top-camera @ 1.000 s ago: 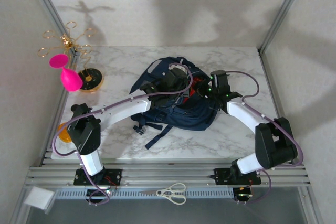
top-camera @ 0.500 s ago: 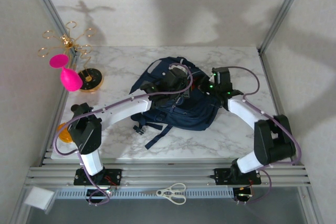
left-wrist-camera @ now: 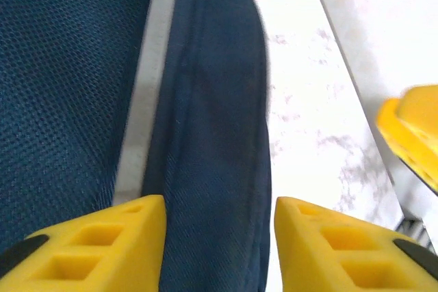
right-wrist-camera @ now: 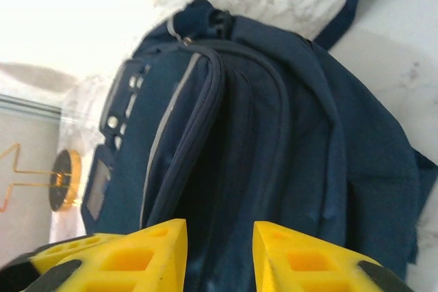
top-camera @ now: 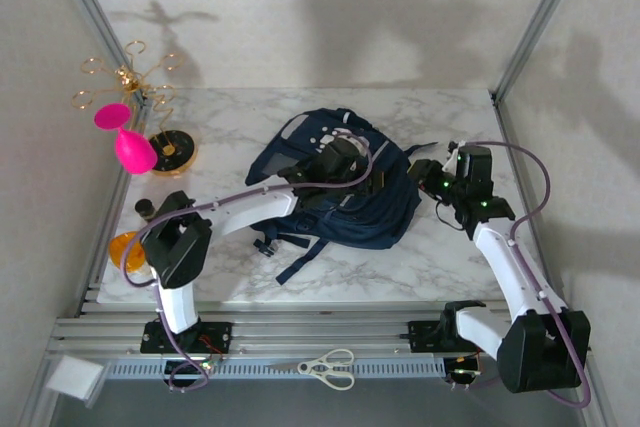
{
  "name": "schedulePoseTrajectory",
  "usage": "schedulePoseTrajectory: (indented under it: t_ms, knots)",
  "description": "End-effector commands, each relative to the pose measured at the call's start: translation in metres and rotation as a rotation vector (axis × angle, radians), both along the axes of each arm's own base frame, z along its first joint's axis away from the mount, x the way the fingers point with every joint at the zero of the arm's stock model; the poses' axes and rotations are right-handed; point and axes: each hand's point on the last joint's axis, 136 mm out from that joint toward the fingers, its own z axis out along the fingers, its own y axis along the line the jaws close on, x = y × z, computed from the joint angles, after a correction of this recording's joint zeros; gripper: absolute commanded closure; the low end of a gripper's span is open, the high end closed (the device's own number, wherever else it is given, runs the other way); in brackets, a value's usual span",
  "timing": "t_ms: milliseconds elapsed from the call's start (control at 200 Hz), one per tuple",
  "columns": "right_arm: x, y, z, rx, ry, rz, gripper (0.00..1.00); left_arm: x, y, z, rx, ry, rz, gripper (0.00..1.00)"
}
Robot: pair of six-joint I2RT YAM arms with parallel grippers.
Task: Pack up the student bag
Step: Close the student bag at the center of the table, then zip the student bag at the center of the table.
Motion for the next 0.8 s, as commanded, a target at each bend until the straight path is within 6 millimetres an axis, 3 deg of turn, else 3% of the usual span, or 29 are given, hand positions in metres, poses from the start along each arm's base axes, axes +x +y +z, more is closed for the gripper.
schedulePoseTrajectory:
  t_ms: [0,200,431,601,791]
  knots:
    - [-0.015,0.0,-0.004,-0.09,0.038,0.044,0.65,-0.015,0.009,0.058,-0.143,-0.078,-0.048,0.47]
    - [-0.033,0.027,-0.006,-0.194,0.088,0.093,0.6,-0.026,0.07,0.063,-0.125,-0.109,0.066,0.4]
    - [-0.063,0.086,-0.022,-0.248,0.141,0.196,0.55,-0.031,0.137,0.036,-0.122,-0.085,0.234,0.33]
    - [-0.083,0.133,-0.042,-0.338,0.186,0.254,0.5,-0.029,0.17,0.015,-0.14,-0.058,0.351,0.31]
    - [-0.088,0.172,-0.055,-0.392,0.209,0.238,0.47,-0.025,0.188,0.004,-0.16,-0.046,0.414,0.3]
